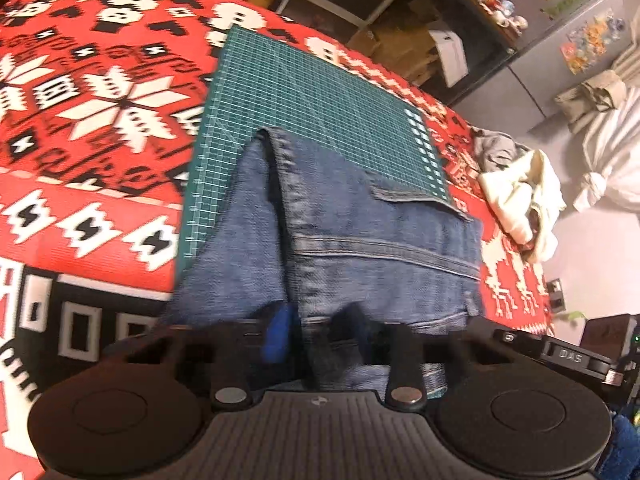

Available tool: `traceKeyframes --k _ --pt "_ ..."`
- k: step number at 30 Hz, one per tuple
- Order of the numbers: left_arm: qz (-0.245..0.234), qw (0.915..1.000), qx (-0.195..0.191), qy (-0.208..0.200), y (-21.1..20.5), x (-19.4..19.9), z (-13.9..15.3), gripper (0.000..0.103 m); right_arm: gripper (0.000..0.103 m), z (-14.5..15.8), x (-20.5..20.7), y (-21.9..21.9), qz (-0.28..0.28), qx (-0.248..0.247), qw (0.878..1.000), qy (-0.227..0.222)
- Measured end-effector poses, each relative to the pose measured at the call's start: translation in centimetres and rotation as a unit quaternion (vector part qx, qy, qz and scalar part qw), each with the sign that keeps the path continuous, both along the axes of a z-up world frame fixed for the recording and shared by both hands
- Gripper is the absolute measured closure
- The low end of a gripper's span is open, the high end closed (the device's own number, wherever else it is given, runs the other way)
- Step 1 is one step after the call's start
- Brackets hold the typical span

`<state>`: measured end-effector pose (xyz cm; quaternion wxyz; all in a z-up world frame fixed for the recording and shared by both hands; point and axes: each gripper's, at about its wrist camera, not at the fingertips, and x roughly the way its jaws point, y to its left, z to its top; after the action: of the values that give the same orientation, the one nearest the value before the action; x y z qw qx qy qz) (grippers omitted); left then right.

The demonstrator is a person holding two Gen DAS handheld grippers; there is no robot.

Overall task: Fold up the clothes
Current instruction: 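Lower the shorts onto the mat and open both grippers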

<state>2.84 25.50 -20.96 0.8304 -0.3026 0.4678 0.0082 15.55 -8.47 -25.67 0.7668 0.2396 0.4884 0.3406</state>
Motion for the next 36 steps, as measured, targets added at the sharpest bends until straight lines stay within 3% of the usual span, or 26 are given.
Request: traceKeyframes --k 4,8,12,16,18,21,29,31,32,34,36 --pt "-0.016 0.9973 0.065 -0.028 -1.5 -0.1 1.4 0.081 0.089 1.3 -0.3 0.3 0.002 -0.006 1.0 -0.022" --pt "-0.015 0.9983 0.053 -0.021 -0.9 -0.3 0.4 0.08 0.089 1.2 -0.4 0.3 0.007 -0.016 1.0 -0.02" --pt "-0.01 0.9991 0.04 -0.008 -0.4 -1.2 0.2 0.075 0.082 0.8 -0.9 -0.6 0.008 -0.012 1.0 -0.01" --pt "0.0 0.9983 0.056 -0.015 0.6 -3.0 2.0 0.072 0.08 2.3 -1.7 -1.9 0.007 -0.041 0.998 -0.039" --pt "0.007 0.9965 0.082 -0.01 1.2 -4.0 2.8 0.07 0.079 3.1 -2.0 -2.7 0.002 -0.055 0.997 -0.051" --pt "0.015 0.9921 0.124 0.003 2.2 -5.4 3.7 0.061 0.075 3.7 -2.2 -3.8 -0.004 -0.072 0.996 -0.059" --pt "-0.003 0.9895 0.134 0.055 3.2 -5.6 2.3 0.06 0.075 1.9 -2.0 -2.9 0.007 -0.1 0.994 -0.037" --pt "-0.007 0.9891 0.133 0.063 2.8 -5.5 1.5 0.06 0.08 1.8 -2.0 -2.3 0.016 -0.105 0.993 -0.041" --pt "-0.004 0.9898 0.127 0.064 2.8 -5.4 1.1 0.061 0.083 1.9 -2.1 -2.1 0.021 -0.112 0.992 -0.047" --pt "-0.002 0.9929 0.106 0.052 2.8 -5.7 1.0 0.08 0.086 2.1 -2.3 -1.8 0.03 -0.122 0.99 -0.056" --pt "-0.007 0.9914 0.123 0.044 2.1 -5.9 1.3 0.084 0.088 2.3 -2.5 -1.8 0.03 -0.122 0.991 -0.052"
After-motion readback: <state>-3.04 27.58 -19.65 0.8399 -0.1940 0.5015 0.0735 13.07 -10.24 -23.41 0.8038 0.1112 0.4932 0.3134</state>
